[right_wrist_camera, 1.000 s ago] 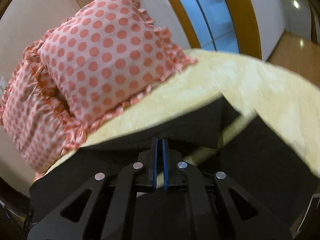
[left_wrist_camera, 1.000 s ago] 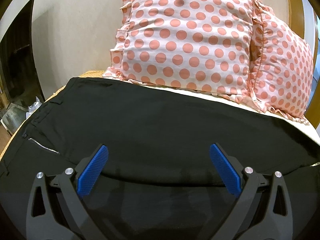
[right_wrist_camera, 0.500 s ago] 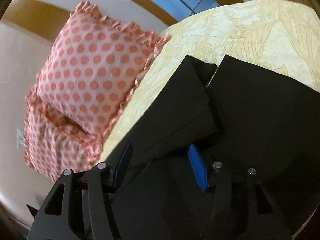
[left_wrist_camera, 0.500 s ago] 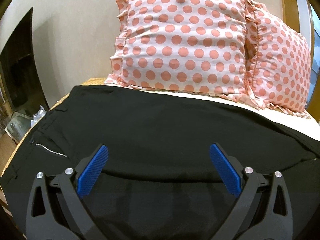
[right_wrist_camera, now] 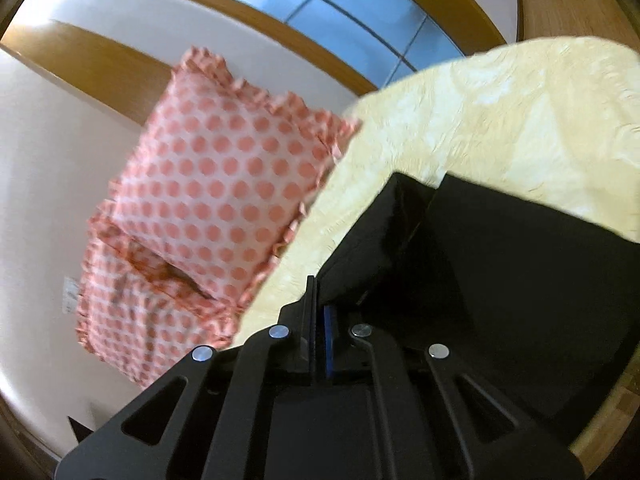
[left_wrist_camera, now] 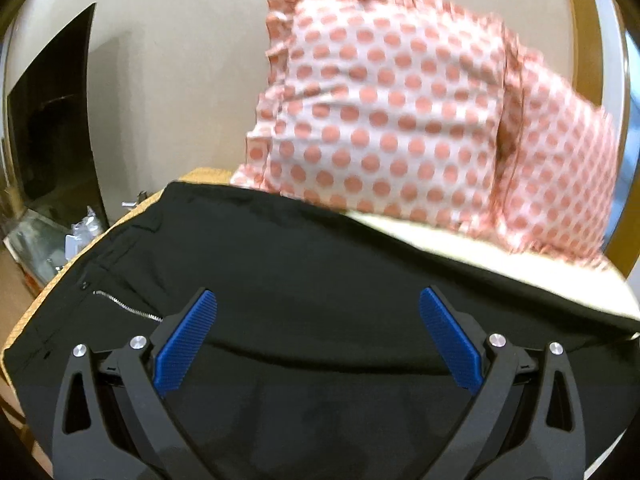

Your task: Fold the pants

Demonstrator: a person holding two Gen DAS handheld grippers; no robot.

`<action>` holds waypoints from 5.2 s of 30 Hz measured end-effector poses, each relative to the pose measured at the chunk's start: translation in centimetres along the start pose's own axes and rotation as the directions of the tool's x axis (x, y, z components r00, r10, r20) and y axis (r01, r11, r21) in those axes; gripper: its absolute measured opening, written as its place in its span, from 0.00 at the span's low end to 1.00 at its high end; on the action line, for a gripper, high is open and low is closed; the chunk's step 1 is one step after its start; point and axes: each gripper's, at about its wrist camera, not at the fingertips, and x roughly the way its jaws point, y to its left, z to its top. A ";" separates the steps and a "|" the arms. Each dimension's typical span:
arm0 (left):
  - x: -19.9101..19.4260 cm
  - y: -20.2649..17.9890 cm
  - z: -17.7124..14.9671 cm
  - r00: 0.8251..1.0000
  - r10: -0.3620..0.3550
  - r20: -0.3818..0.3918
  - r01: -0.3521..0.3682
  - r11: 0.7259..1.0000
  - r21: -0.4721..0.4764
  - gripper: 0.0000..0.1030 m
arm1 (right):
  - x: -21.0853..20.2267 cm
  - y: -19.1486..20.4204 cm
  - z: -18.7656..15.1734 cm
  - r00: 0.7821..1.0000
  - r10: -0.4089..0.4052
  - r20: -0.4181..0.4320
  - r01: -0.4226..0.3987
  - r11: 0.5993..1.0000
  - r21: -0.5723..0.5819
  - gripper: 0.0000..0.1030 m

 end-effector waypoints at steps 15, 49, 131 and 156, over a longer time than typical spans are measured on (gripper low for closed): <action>12.2 2.2 10.1 0.971 0.089 -0.224 -0.087 0.996 0.018 0.98 | -2.1 -3.8 -1.9 0.994 -0.104 -0.044 0.104 0.994 -0.019 0.02; -9.1 12.6 -4.4 0.972 0.118 -0.204 -0.163 0.962 -0.220 0.06 | -5.3 -4.3 2.3 0.997 -0.059 0.042 0.062 0.996 -0.060 0.02; -6.5 8.2 -12.9 0.990 0.108 -0.085 -0.108 0.994 0.011 0.98 | -5.9 7.9 -5.8 0.991 0.128 -0.042 -0.133 0.886 -0.445 0.06; -7.3 8.5 -13.1 0.997 0.057 -0.054 -0.057 0.998 -0.007 0.98 | 2.7 23.4 -36.4 0.661 0.054 -0.749 -0.652 0.535 -0.537 0.06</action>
